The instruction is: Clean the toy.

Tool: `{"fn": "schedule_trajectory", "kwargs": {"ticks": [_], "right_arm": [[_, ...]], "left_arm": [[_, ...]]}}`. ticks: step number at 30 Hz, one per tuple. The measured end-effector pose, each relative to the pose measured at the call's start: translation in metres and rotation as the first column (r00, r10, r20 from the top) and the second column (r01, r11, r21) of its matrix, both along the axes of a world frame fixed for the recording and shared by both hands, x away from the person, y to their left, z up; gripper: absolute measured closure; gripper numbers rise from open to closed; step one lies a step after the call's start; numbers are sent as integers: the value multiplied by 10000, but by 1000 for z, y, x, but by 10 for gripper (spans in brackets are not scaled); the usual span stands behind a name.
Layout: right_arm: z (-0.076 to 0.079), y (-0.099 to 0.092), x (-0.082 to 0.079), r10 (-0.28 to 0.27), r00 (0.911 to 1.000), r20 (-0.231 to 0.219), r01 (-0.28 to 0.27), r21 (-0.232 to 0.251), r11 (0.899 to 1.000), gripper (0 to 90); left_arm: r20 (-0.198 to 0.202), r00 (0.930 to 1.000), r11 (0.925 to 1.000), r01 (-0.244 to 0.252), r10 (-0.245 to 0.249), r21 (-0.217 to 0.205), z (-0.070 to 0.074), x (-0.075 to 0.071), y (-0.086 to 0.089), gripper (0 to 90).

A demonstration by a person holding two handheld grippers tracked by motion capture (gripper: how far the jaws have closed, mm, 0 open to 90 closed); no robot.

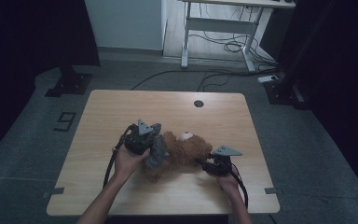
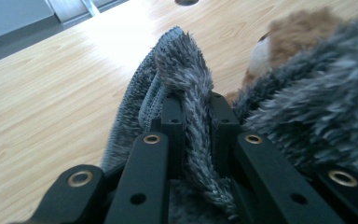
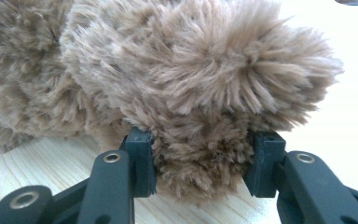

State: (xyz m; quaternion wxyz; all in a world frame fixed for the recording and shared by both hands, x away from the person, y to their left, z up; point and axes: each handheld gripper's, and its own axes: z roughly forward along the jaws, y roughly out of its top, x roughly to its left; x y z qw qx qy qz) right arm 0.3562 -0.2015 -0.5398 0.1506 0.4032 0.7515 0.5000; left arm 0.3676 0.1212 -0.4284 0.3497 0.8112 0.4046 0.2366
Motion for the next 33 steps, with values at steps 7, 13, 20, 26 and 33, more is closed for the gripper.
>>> {"fn": "schedule_trajectory", "kwargs": {"ticks": [7,13,20,26,33], "right_arm": [[0,-1,-2,155,9999,-6,-155,-30,9999,536],[-1,-1,-2,138,9999,-16,-138,14,9999,537],[0,1,-3,96,9999,103,-95,-104,9999,535],[1,-2,-5,143,9997,176,-138,-254,9996,519],[0,-2,-7,242,9997,97,-240,-211,9995,516]], "left_arm": [[-773,9926,9954,-949,934,-162,-19,3,54,789],[-410,9959,9919,-843,807,-948,-5,-4,60,789],[-438,9964,9969,712,-727,-346,17,10,-21,782],[-1486,9838,9949,971,-1001,-270,-1,25,-40,780],[-1801,9782,9863,774,-1034,-1460,-15,17,-13,784]]}}
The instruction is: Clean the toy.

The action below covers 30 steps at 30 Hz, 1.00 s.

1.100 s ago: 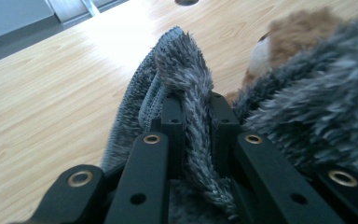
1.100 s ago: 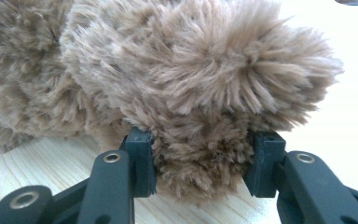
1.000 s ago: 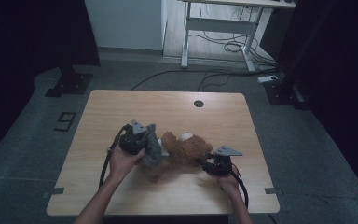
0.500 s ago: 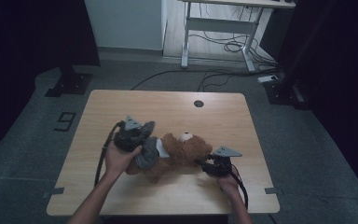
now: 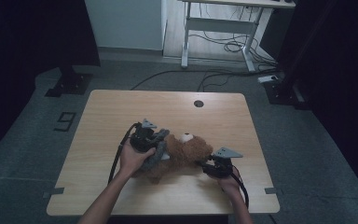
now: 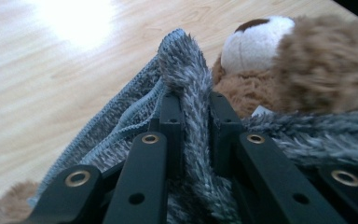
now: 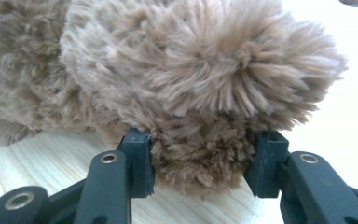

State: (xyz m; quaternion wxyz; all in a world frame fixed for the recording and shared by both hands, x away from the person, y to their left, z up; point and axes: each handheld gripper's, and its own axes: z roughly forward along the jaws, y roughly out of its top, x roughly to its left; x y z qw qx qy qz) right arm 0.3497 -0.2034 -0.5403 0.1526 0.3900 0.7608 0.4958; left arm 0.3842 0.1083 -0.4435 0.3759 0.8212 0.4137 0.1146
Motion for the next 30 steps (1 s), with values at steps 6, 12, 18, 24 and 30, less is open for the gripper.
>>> {"fn": "schedule_trajectory", "kwargs": {"ticks": [6,12,18,24,30], "right_arm": [[0,-4,-5,167,9993,-347,-165,60,9998,408],[23,-15,-17,35,9999,-157,-24,732,9973,244],[66,-9,-26,-147,9978,646,72,1140,9935,203],[36,-1,-13,691,9913,-1118,-600,825,9948,111],[16,-5,-16,1016,9732,-2062,-792,1140,9903,89]], "left_arm": [[340,9993,9993,160,-149,-342,-8,-17,4,791],[529,9983,9962,299,-256,-814,-13,-32,12,793],[526,9959,9870,803,-736,-1389,-19,-51,13,794],[411,9924,9782,1211,-1157,-1688,-22,-67,18,792],[309,9984,9864,523,-481,-1558,-20,-69,39,789]]}}
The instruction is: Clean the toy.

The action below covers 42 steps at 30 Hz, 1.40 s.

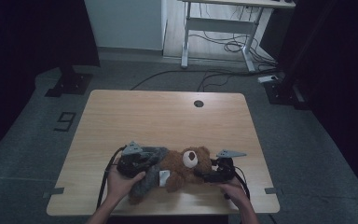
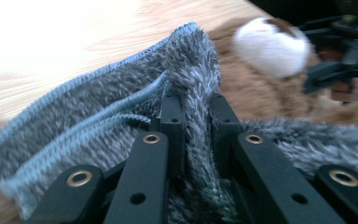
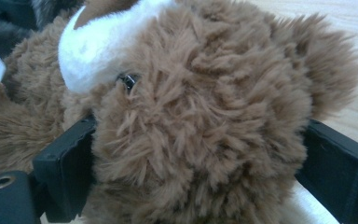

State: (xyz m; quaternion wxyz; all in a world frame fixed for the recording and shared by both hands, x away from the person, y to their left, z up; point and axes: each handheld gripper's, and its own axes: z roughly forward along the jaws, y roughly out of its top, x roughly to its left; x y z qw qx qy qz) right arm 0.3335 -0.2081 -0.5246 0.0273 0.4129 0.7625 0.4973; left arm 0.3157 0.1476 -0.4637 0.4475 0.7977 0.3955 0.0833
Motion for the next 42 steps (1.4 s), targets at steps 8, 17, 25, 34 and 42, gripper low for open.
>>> {"fn": "schedule_trajectory", "kwargs": {"ticks": [8,17,25,34,42], "right_arm": [[1,2,-3,498,9986,192,-495,-155,9987,372],[2,18,-4,-214,9807,1945,276,-290,9992,514],[-6,21,23,-2022,9375,2832,2195,-303,9751,500],[-7,15,17,-1780,9447,2754,1941,-321,9805,468],[-12,8,14,-1733,9505,2581,1870,-294,9819,464]], "left_arm": [[-929,9937,9978,-645,626,-174,-23,5,20,787],[-550,9900,9905,-1323,1301,-371,-19,43,2,803],[-186,9890,9887,-1474,1470,-260,6,83,-10,798],[939,9939,9983,577,-572,-30,36,54,-86,793],[317,9982,9966,492,-514,666,-5,63,-105,799]]}}
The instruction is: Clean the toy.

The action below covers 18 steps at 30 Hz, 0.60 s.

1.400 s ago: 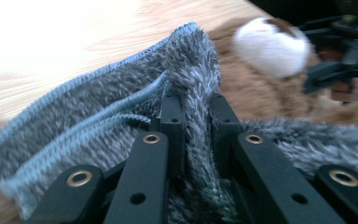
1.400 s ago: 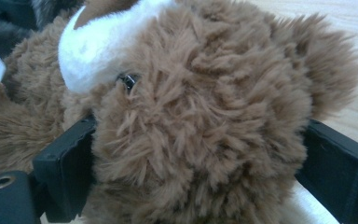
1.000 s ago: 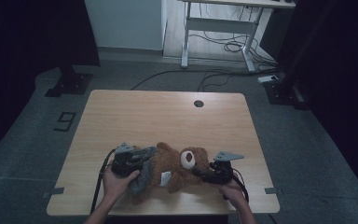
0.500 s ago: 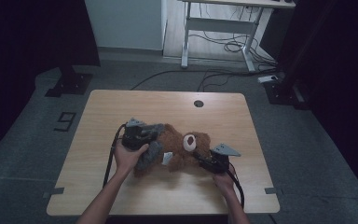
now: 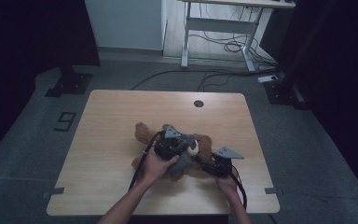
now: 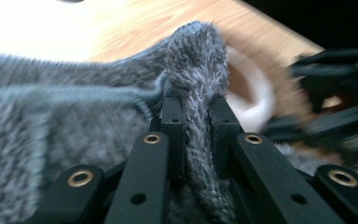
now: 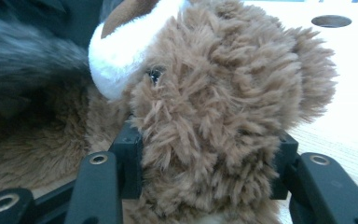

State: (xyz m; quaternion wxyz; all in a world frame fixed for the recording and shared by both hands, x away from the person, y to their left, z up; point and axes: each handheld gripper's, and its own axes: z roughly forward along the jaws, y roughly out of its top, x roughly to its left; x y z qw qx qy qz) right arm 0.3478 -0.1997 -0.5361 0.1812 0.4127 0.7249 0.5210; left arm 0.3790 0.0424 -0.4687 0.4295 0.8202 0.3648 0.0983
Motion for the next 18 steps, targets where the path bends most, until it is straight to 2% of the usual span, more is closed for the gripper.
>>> {"fn": "schedule_trajectory", "kwargs": {"ticks": [2,6,10,15,16,18], "right_arm": [[1,1,-1,44,10000,13,-44,-43,10000,464],[1,3,-2,-42,10000,-67,41,-75,10000,464],[1,3,-3,-81,9999,-83,80,-78,9999,464],[0,2,-2,-100,9999,-121,100,-16,9999,464],[0,2,-2,-100,9999,-121,100,-16,9999,464],[0,2,-2,-111,9998,-157,111,3,9999,464]], "left_arm": [[-58,9999,9994,-85,83,-337,-1,-2,11,804],[619,9973,9992,-394,393,4,3,-16,27,804],[928,9919,9962,-867,872,-91,5,-24,51,805],[724,9861,9886,-1481,1497,-274,1,-27,85,805],[724,9861,9886,-1481,1497,-274,1,-27,85,805],[436,9777,9784,-2063,2057,117,-8,-26,104,807]]}}
